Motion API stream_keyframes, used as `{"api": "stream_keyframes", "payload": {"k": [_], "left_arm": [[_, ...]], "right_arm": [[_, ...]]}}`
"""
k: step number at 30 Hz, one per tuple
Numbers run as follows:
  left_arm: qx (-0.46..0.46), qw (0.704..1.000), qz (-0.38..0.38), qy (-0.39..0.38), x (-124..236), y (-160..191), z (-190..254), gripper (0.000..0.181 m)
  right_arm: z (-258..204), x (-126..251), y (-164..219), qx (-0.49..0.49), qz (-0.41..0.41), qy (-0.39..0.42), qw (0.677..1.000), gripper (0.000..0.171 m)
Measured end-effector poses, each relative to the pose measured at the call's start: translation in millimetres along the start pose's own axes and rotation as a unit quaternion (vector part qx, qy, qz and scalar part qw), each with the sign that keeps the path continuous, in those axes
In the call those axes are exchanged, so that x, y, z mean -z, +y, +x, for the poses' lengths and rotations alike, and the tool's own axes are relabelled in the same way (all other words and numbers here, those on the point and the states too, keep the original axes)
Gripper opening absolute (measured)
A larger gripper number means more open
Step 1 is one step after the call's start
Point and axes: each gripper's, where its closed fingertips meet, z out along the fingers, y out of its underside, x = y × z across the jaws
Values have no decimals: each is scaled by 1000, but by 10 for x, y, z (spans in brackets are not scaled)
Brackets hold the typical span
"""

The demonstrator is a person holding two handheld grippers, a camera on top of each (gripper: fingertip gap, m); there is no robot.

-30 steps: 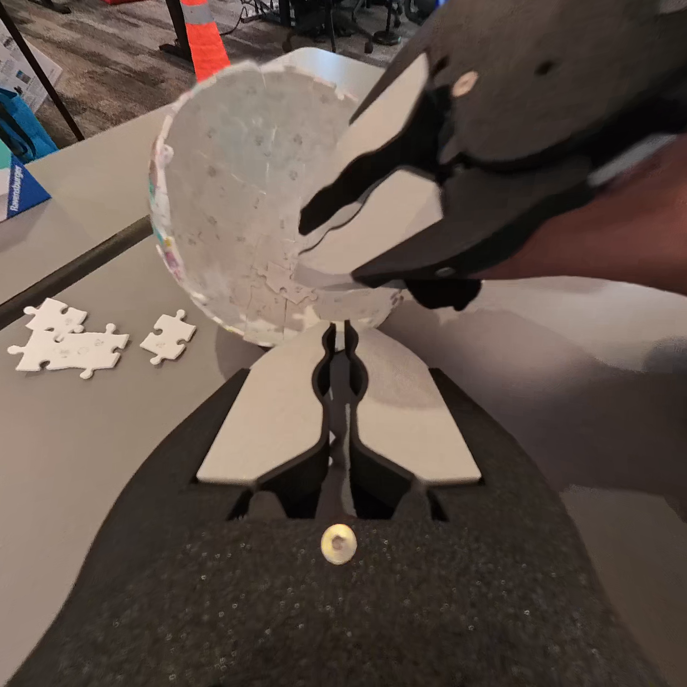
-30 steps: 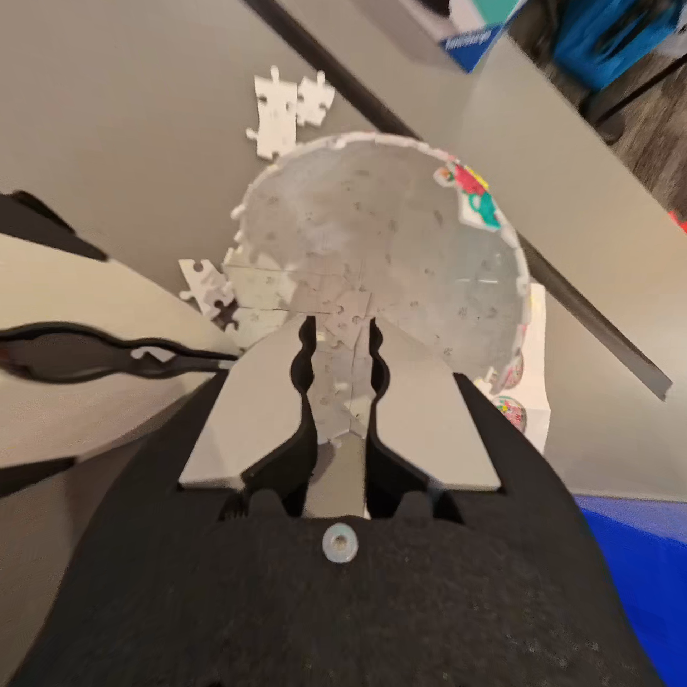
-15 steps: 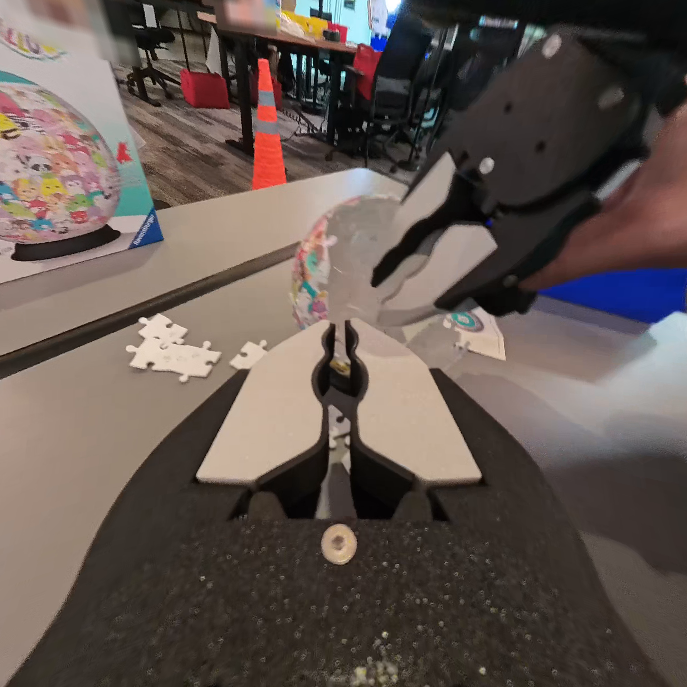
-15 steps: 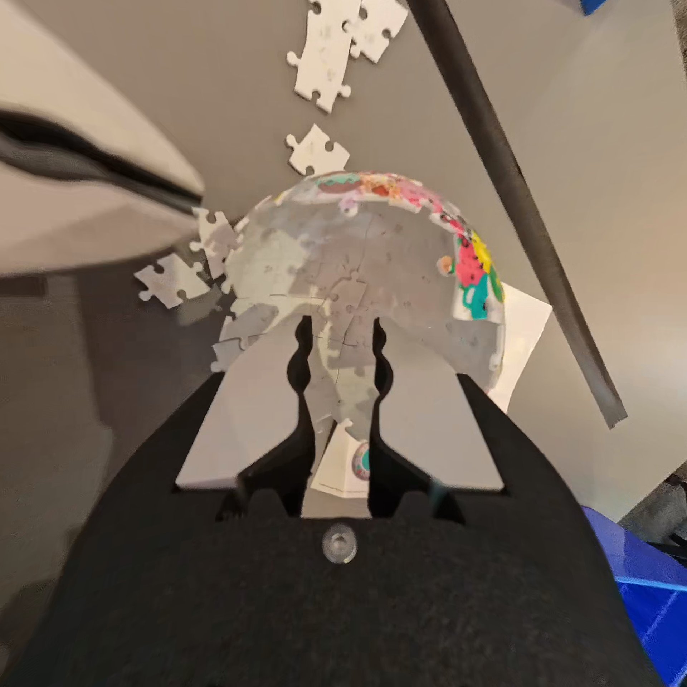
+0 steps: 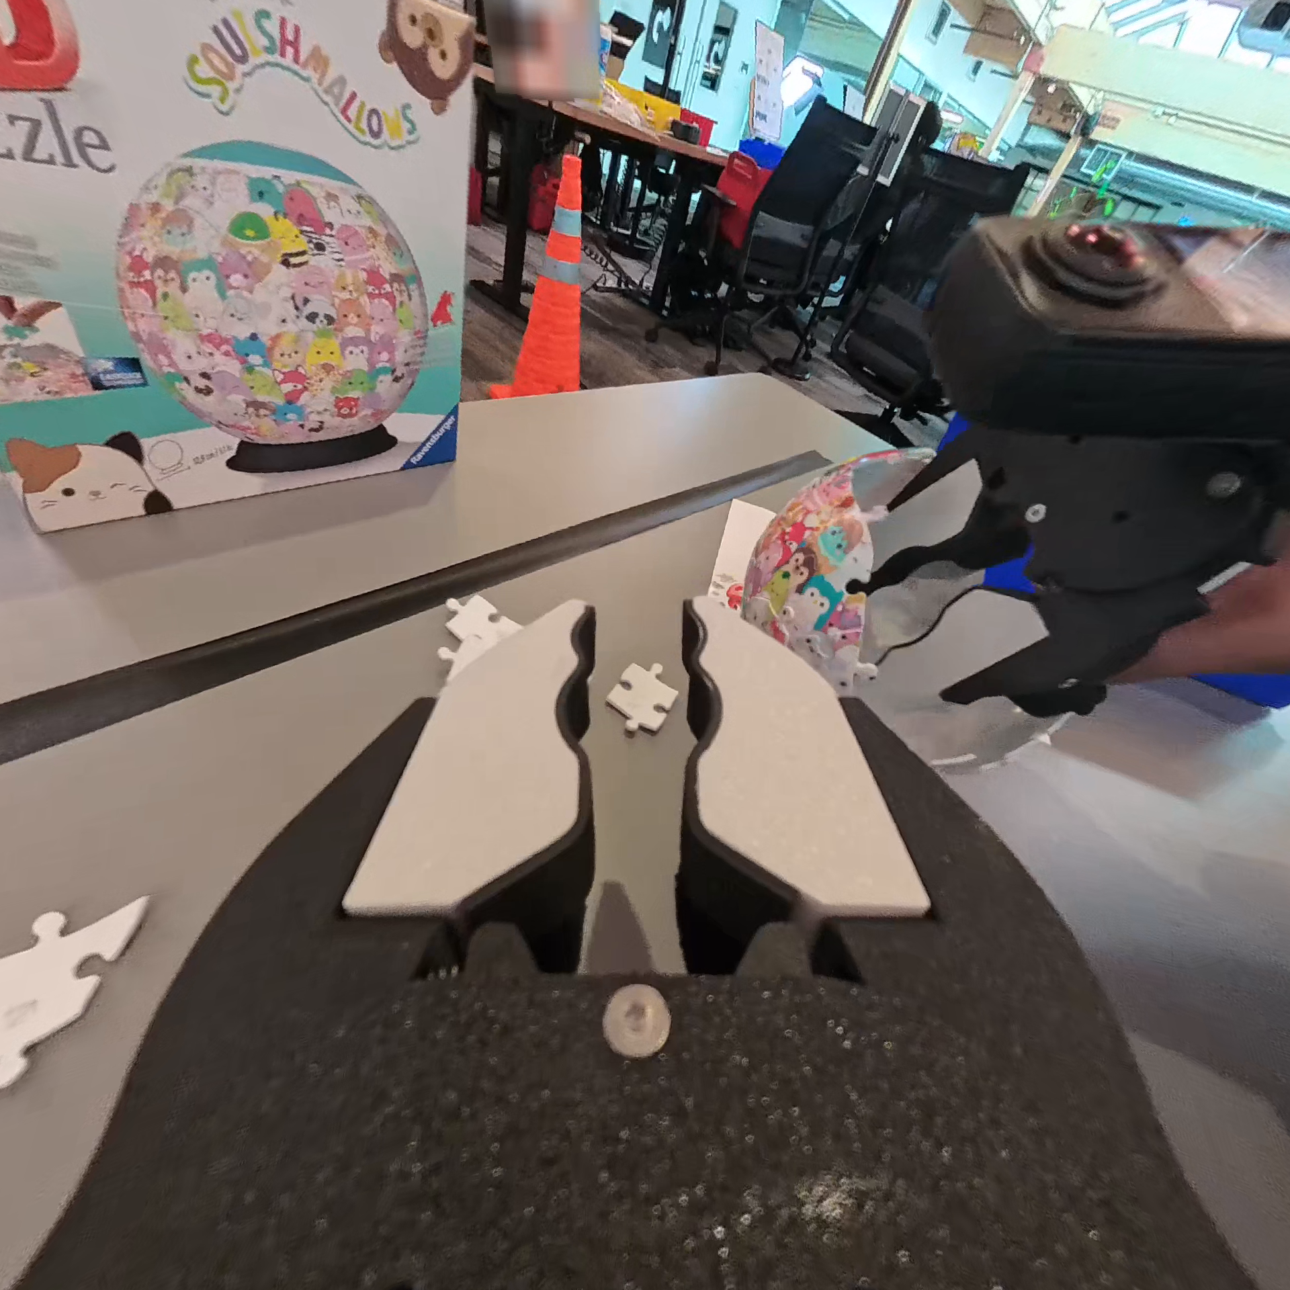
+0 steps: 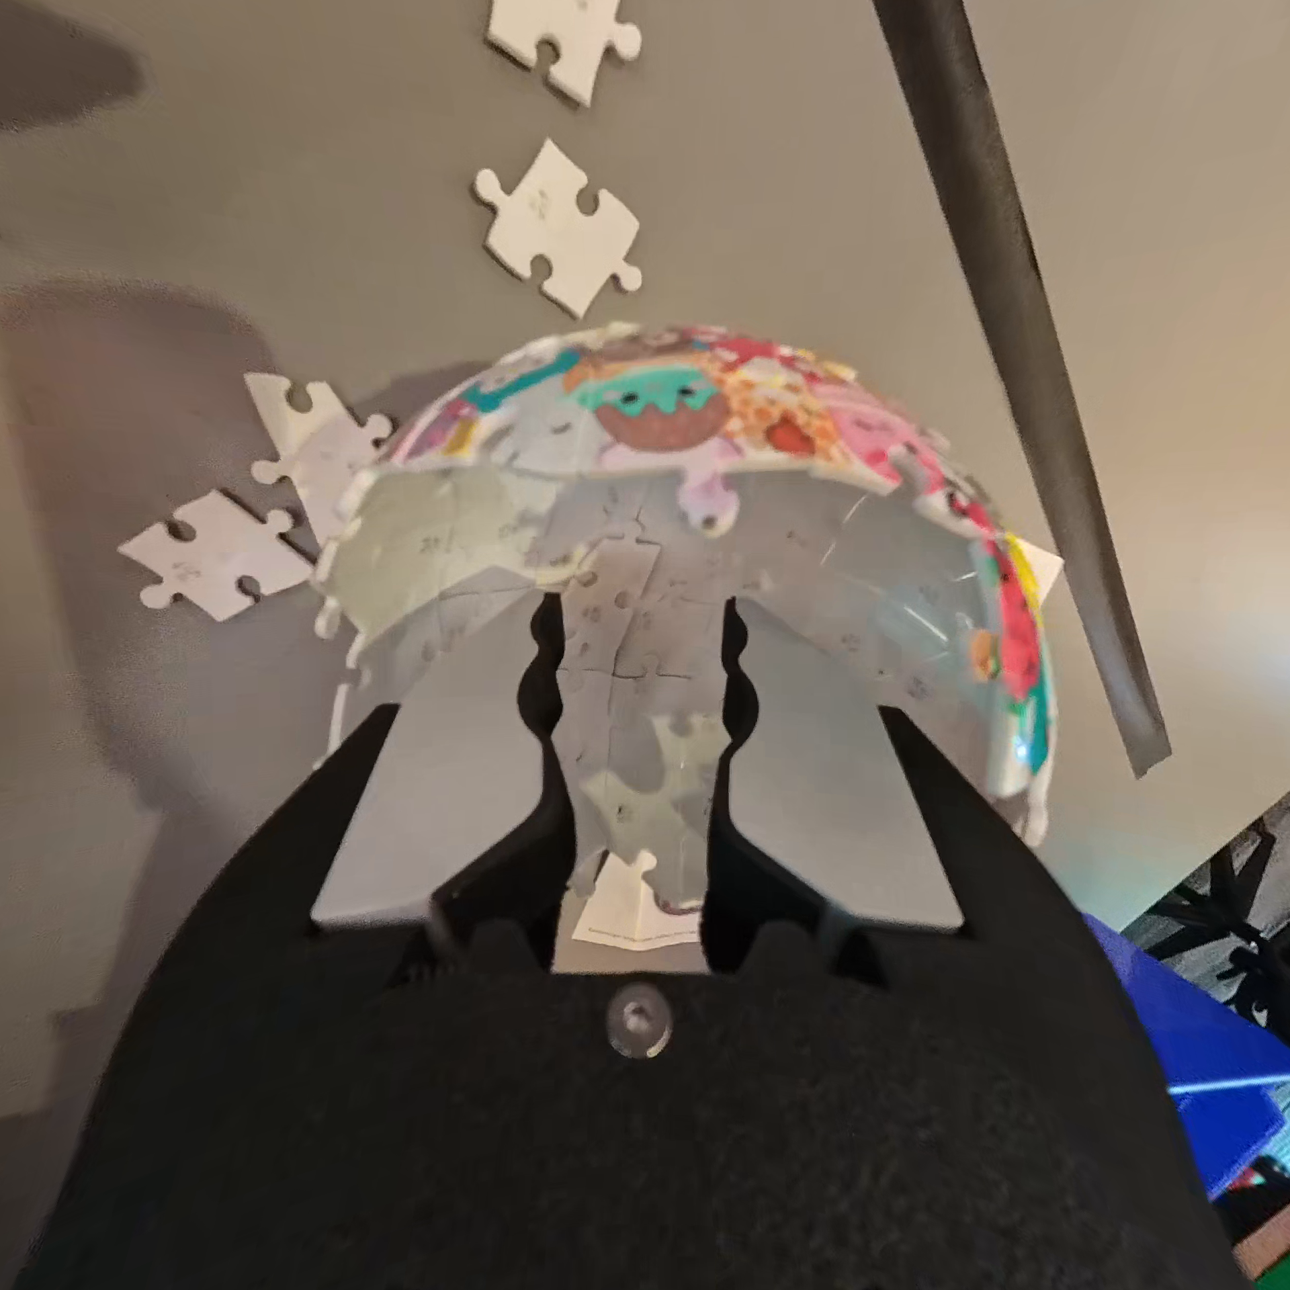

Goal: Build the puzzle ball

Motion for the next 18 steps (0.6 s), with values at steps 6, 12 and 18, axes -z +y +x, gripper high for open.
{"api": "stream_keyframes", "payload": {"k": [6,12,18], "left_arm": [[-21,1000,-3,-3,-4,14,60,22],[-8,1000,-3,-1,-2,21,46,22],[-11,1000,-8,1,-21,46,66,22]], "right_arm": [[-104,119,10,-19,7,-12,1000,34],[-164,-4,8,-12,-24,-30,999,33],[-130,-76,67,-33,-45,-46,997,35]]}}
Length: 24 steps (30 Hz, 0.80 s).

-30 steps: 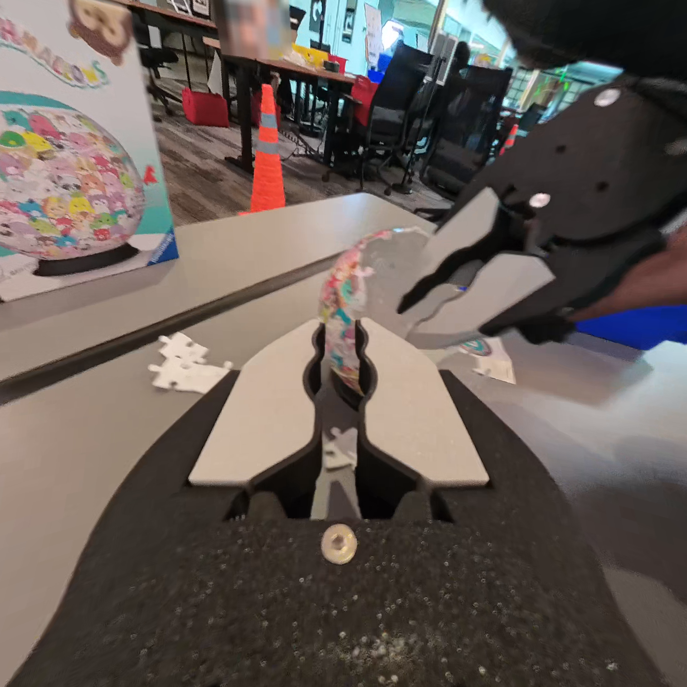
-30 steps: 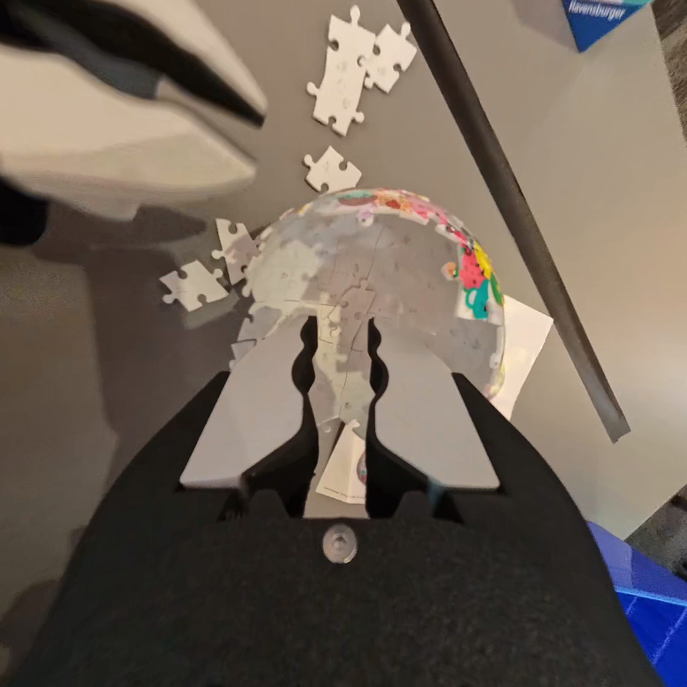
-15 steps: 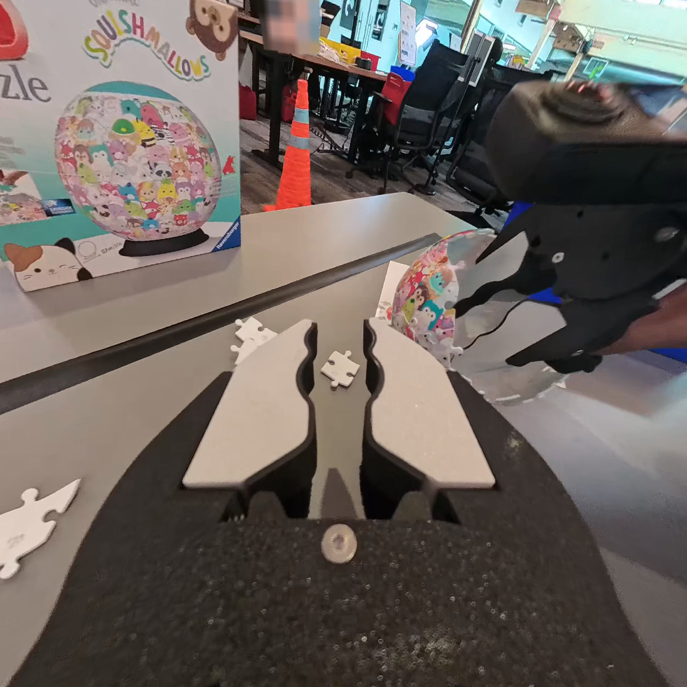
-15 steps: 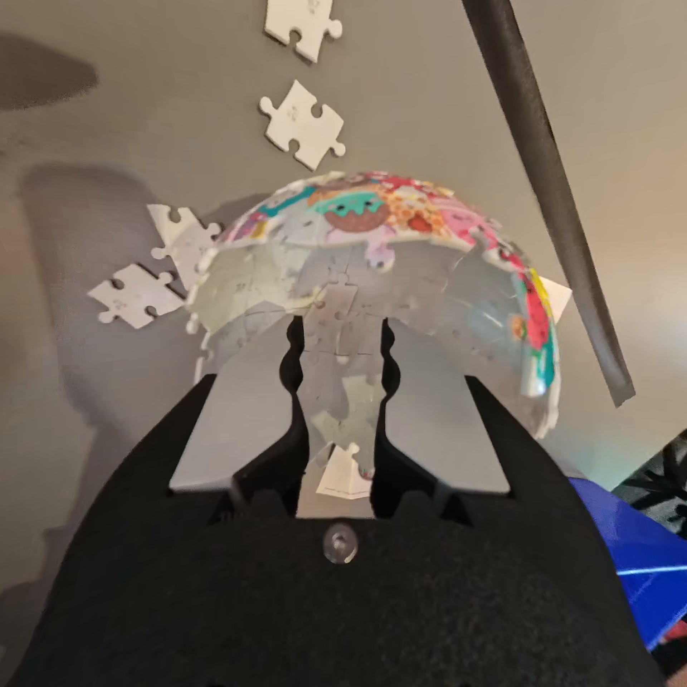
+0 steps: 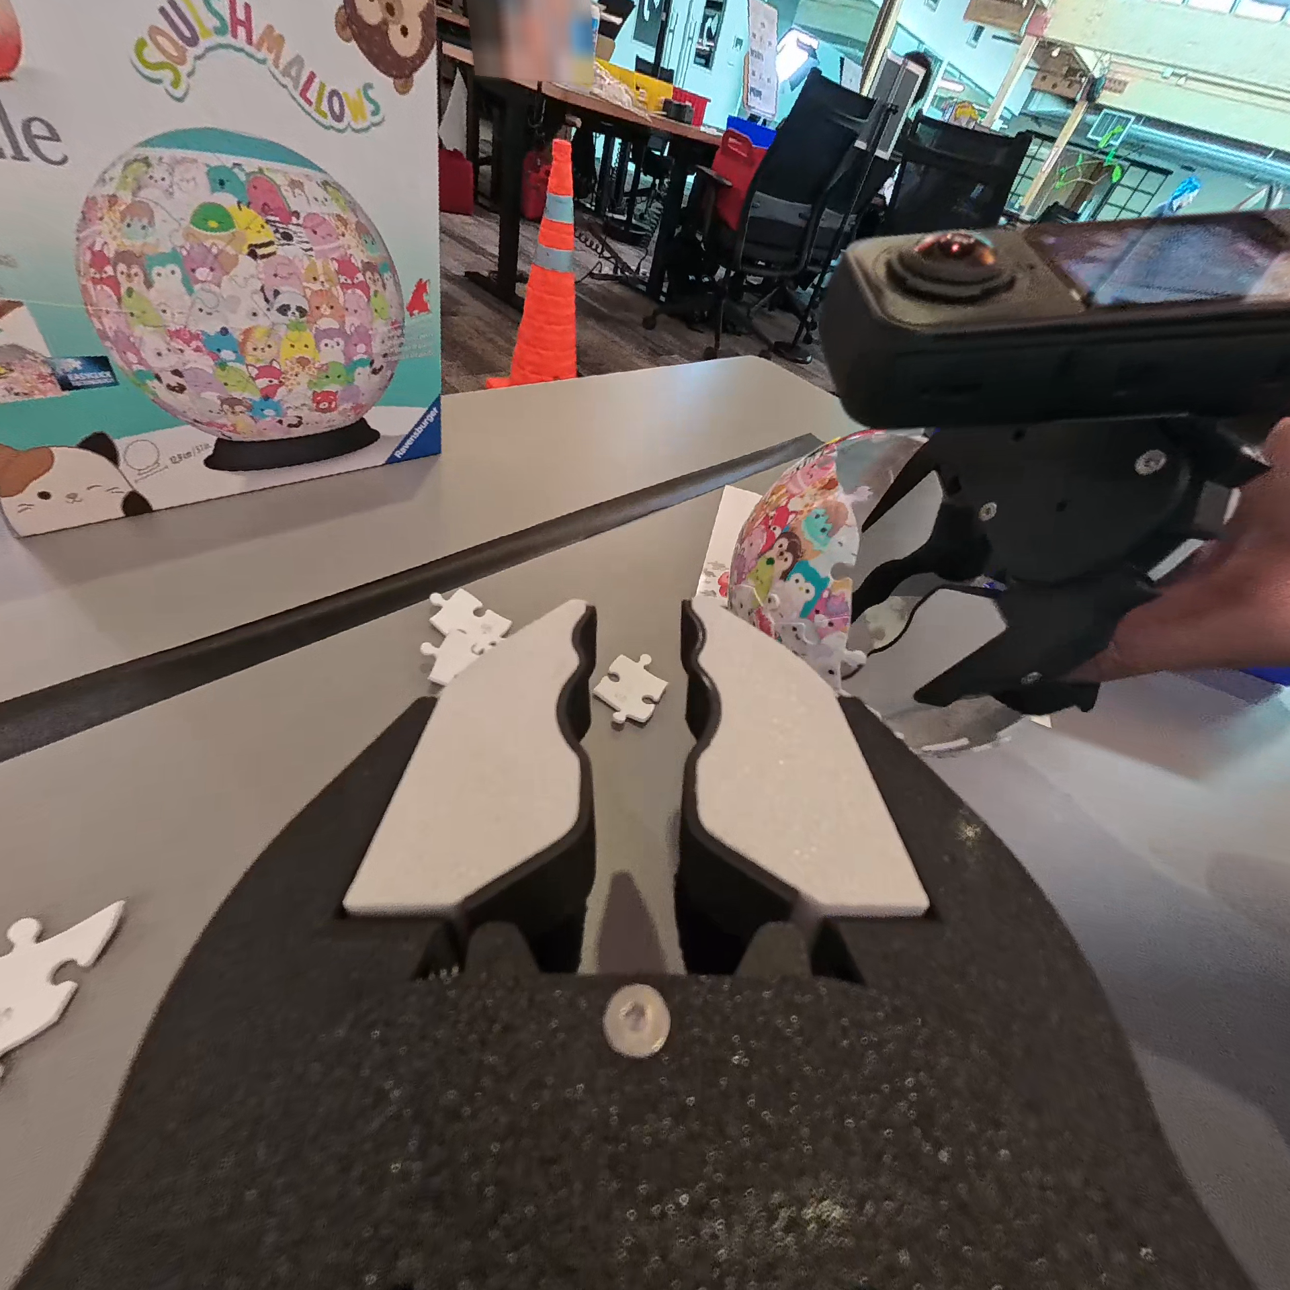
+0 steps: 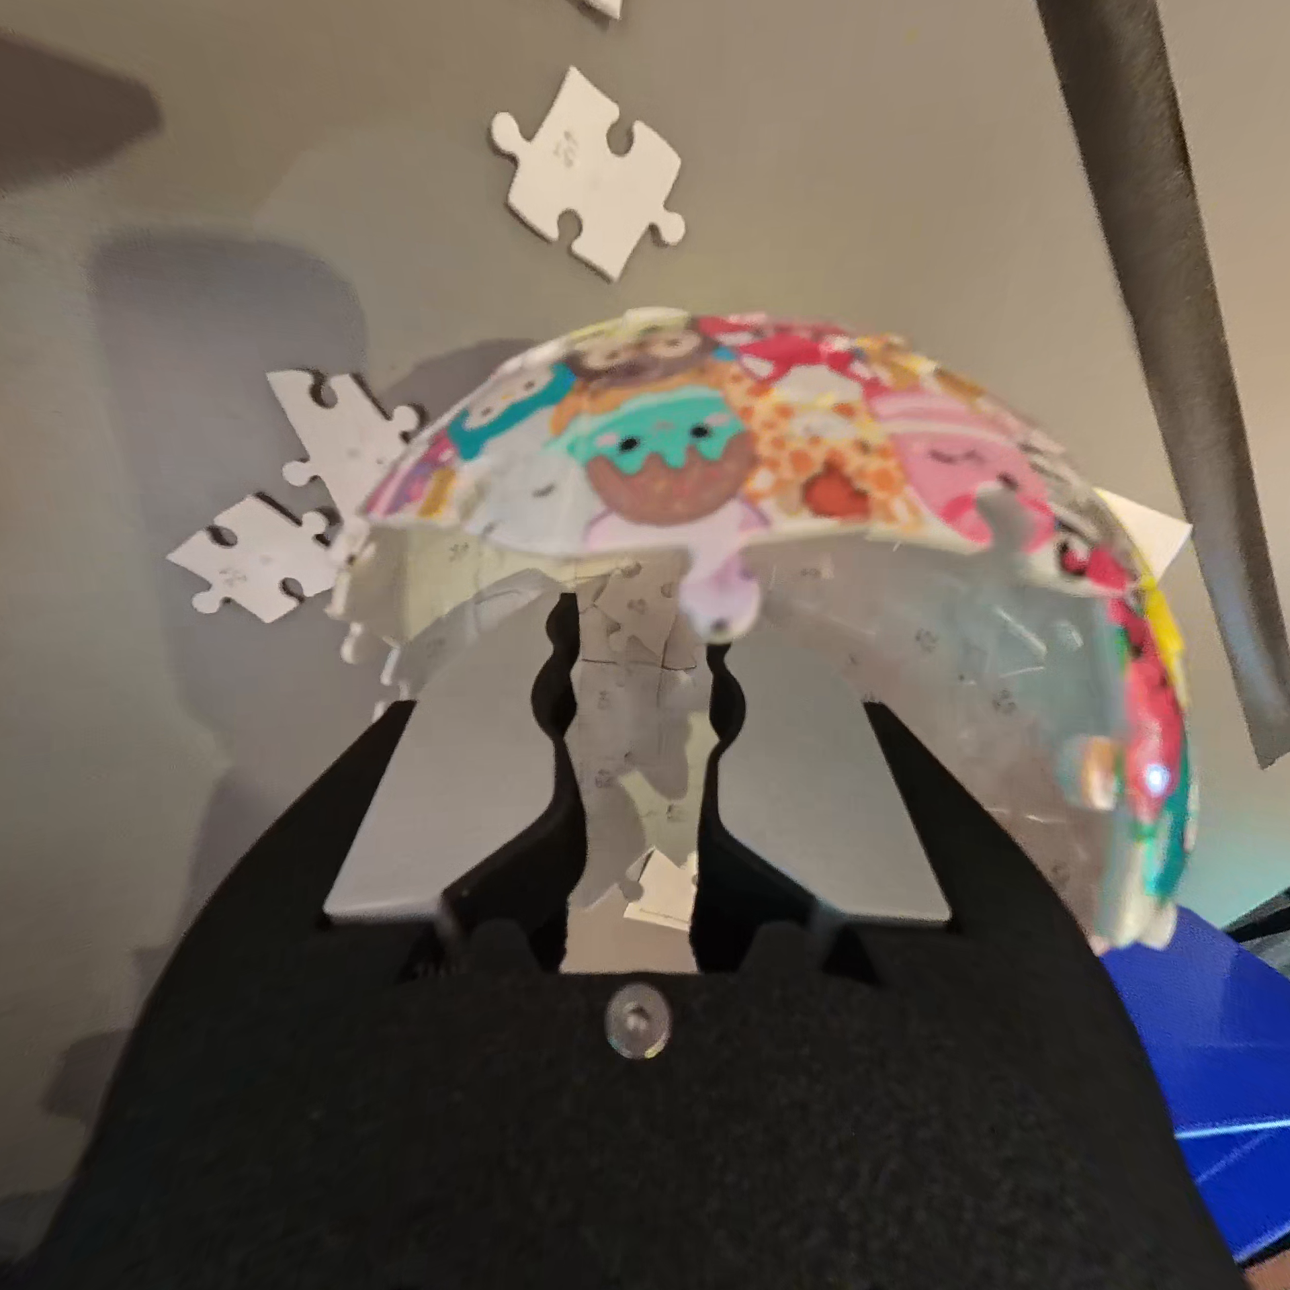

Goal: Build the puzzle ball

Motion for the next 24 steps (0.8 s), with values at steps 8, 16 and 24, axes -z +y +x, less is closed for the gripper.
{"api": "stream_keyframes", "payload": {"k": [8,16,24], "left_arm": [[-10,1000,-5,1,-20,18,32,22],[-14,1000,-6,0,-27,21,40,22],[-15,1000,-5,0,-28,20,41,22]], "right_arm": [[23,-60,12,-21,-19,-8,1000,32],[-10,-86,11,-33,-23,-23,999,21],[-53,-93,29,-48,-26,-45,998,7]]}}
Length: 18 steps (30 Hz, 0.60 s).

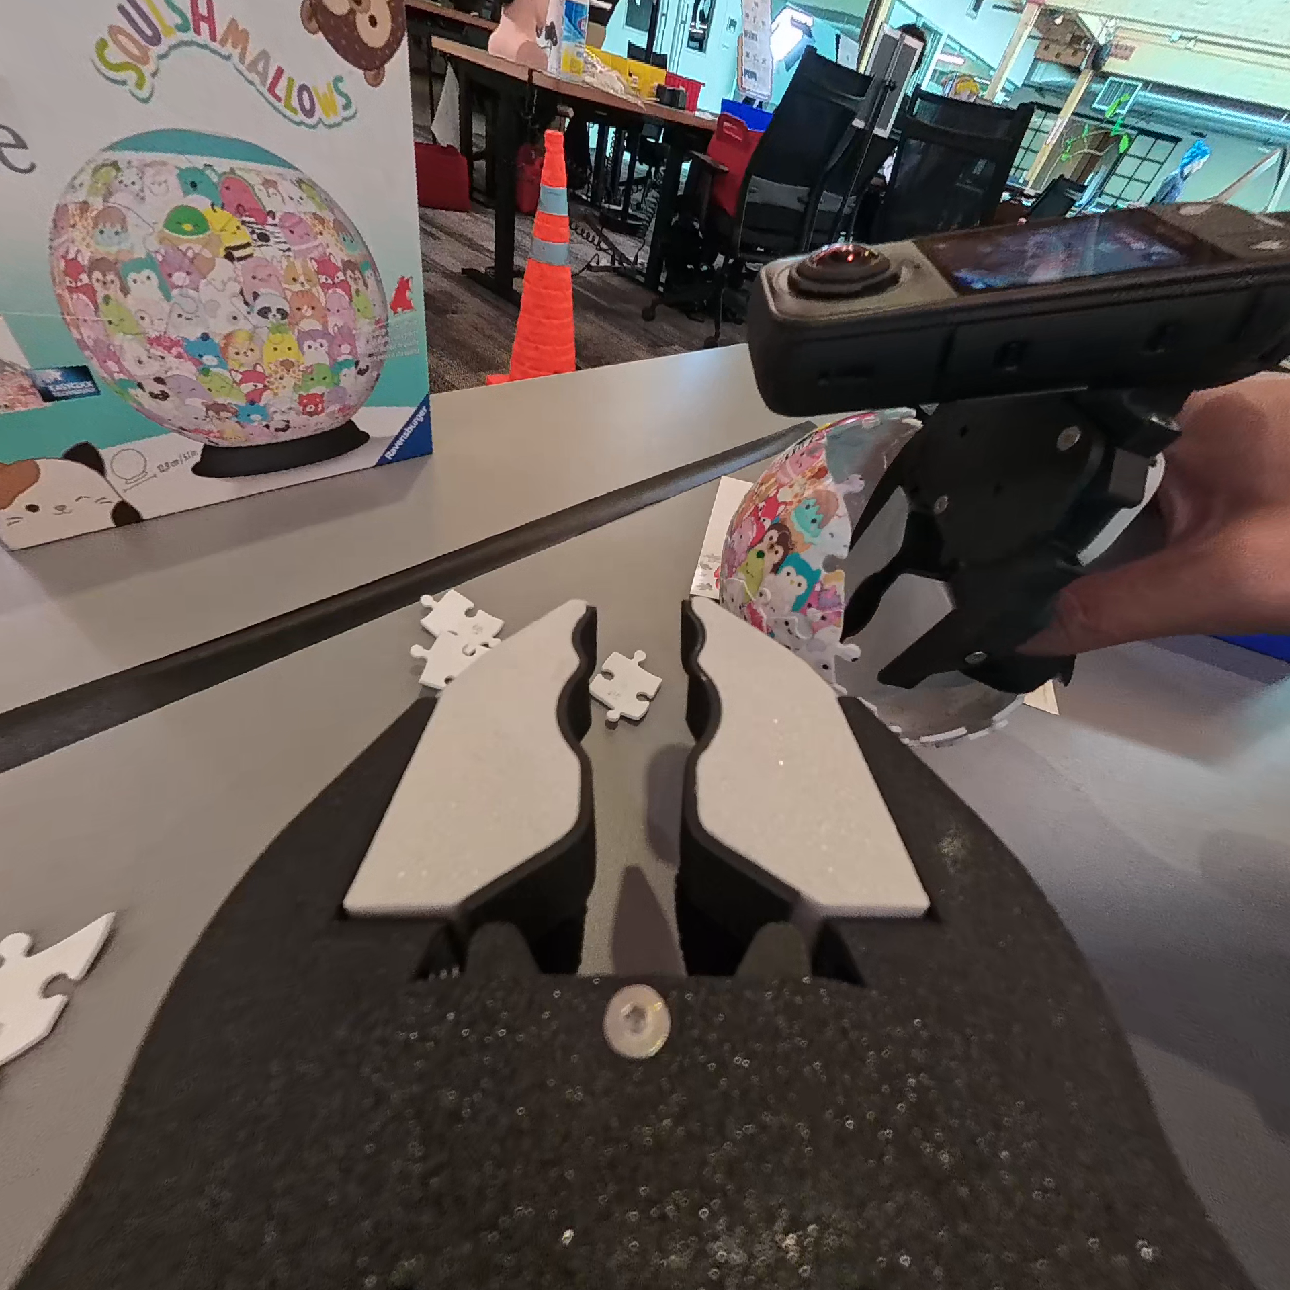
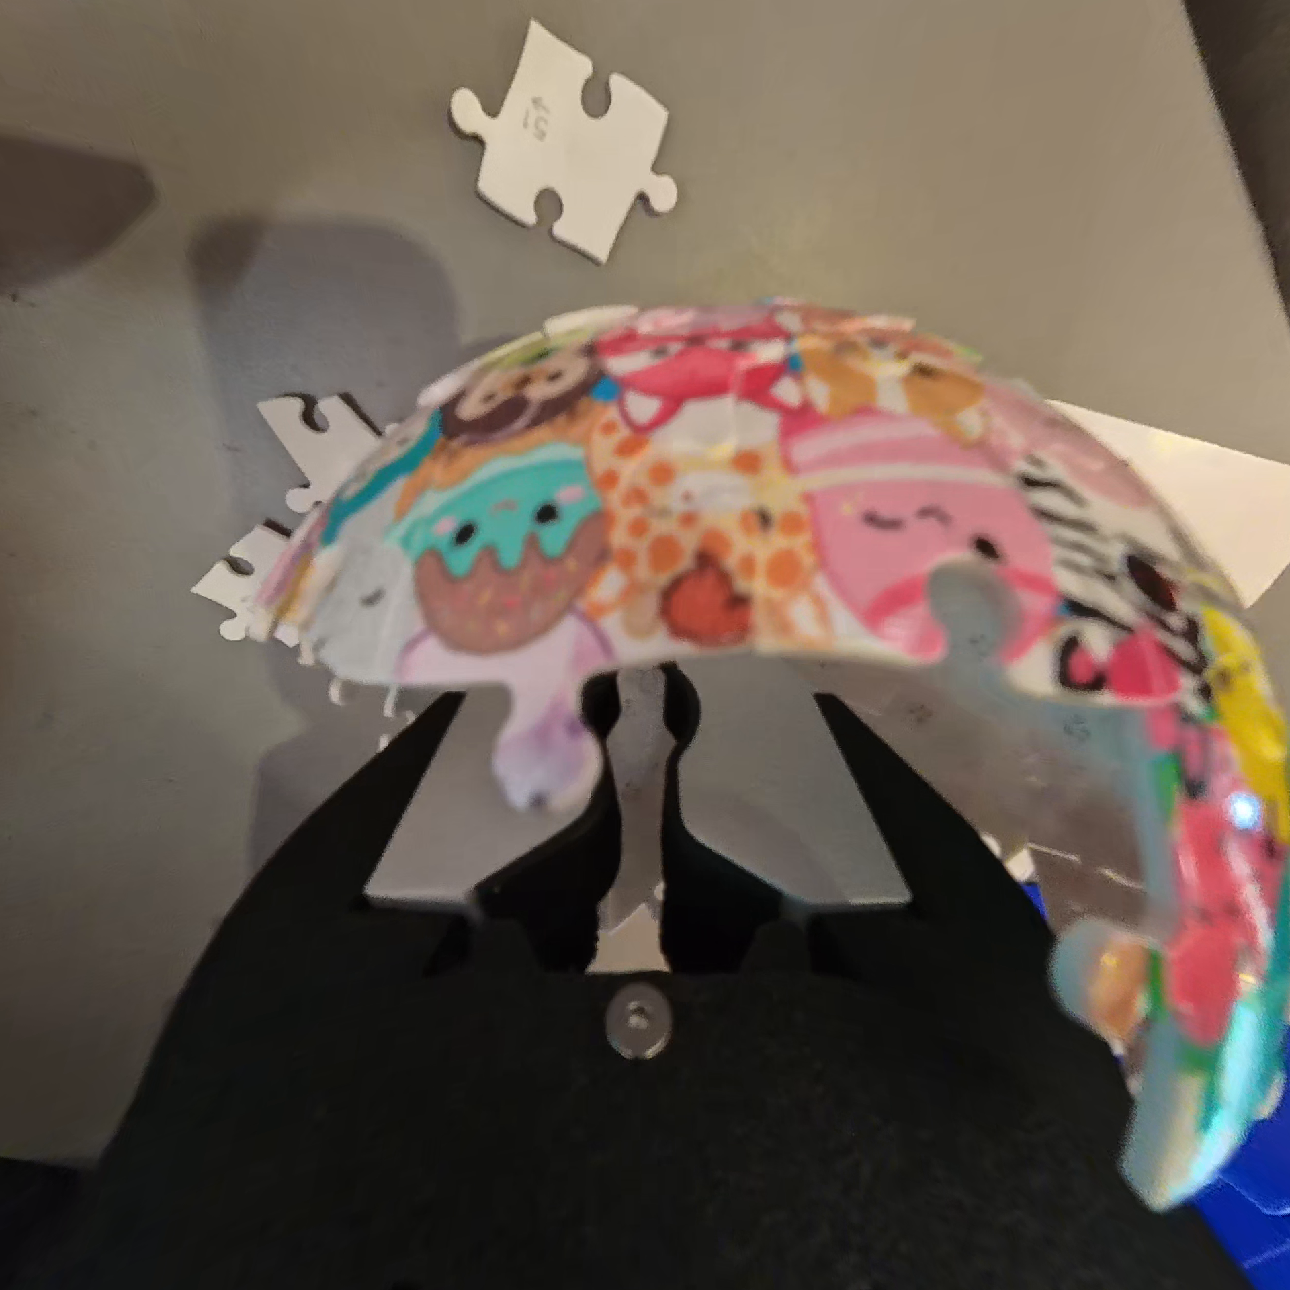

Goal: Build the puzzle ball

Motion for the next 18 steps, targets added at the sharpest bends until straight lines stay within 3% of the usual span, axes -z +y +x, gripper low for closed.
{"api": "stream_keyframes", "payload": {"k": [6,18], "left_arm": [[2,1000,0,1,-1,0,-2,22],[6,1000,-1,6,-6,7,15,22]], "right_arm": [[-1,69,-15,3,15,9,1000,0],[-7,295,-89,-36,38,4,999,26]]}}
